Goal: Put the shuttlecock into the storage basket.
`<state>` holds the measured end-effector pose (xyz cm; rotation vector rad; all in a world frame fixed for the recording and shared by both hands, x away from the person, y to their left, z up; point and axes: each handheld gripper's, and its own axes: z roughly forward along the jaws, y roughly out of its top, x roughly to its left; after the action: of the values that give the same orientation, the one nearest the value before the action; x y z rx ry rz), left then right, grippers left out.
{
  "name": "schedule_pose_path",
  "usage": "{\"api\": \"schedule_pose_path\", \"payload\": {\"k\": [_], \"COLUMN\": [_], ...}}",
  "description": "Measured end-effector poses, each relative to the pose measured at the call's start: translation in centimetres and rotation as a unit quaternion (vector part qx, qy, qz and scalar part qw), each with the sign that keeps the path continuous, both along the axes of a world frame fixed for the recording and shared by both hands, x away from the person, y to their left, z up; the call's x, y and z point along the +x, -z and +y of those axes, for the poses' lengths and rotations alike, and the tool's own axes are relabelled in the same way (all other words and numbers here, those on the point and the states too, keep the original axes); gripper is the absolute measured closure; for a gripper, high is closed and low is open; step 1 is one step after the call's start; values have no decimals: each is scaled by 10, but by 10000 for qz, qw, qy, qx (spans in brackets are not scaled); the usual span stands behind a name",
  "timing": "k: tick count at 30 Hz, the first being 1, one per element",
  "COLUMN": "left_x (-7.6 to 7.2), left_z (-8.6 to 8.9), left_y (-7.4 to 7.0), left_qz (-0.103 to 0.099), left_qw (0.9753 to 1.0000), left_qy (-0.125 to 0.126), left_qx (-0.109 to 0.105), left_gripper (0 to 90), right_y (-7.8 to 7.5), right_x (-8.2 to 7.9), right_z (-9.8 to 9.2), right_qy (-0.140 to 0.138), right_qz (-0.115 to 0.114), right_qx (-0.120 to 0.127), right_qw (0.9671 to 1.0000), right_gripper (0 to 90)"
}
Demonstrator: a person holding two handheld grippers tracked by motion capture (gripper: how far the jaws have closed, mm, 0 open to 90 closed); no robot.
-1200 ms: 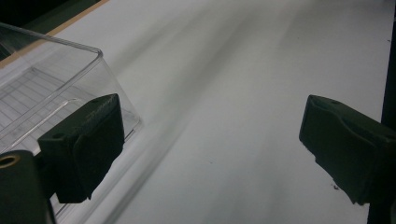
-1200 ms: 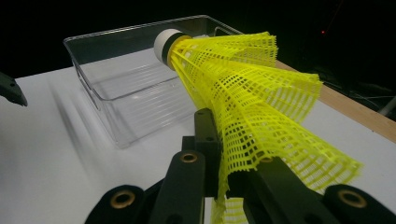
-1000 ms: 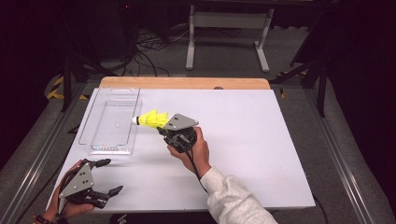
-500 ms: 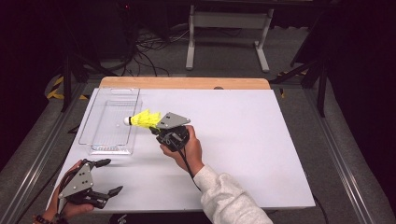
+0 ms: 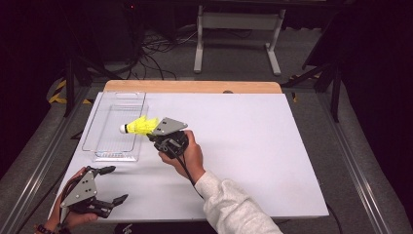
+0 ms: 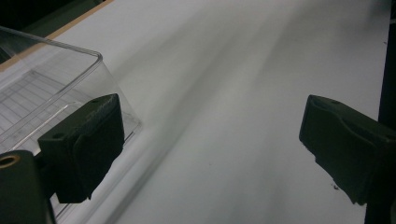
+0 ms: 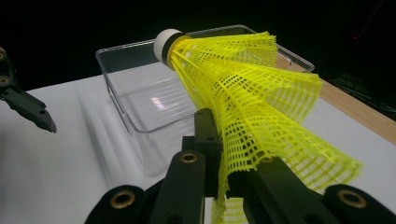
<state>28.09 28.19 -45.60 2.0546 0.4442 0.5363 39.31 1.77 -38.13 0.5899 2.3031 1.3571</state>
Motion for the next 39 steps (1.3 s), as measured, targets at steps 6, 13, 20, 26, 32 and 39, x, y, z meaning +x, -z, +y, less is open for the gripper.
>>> {"api": "schedule_pose_path", "payload": {"k": [6,13,20,26,32,39], "left_x": [0,-1,-2,-3,-3,-3], "left_z": [1,1,1,1,0,1], "left_y": [0,-1,-2,-3,-3,-2], "left_qz": [-7,-3,-29,-24,-35,-29], "left_qw": [10000,10000,9999,9999,9999,9999], "left_qy": [14,10,10,21,52,57], "left_qx": [-18,-82,-133,-149,-140,-160], "left_gripper": [79,79,79,80,79,80], "right_y": [-1,-3,-5,-4,-6,-5], "right_x": [0,2,4,6,10,12], "right_z": [9,19,32,42,51,60], "right_qy": [-77,-206,-336,-441,-514,-658], "right_qz": [-21,-73,-89,-92,-138,-134], "right_qx": [-87,-280,-472,-608,-794,-975], "right_qw": [9999,9994,9983,9971,9954,9930], "right_gripper": [884,884,883,883,883,883]}}
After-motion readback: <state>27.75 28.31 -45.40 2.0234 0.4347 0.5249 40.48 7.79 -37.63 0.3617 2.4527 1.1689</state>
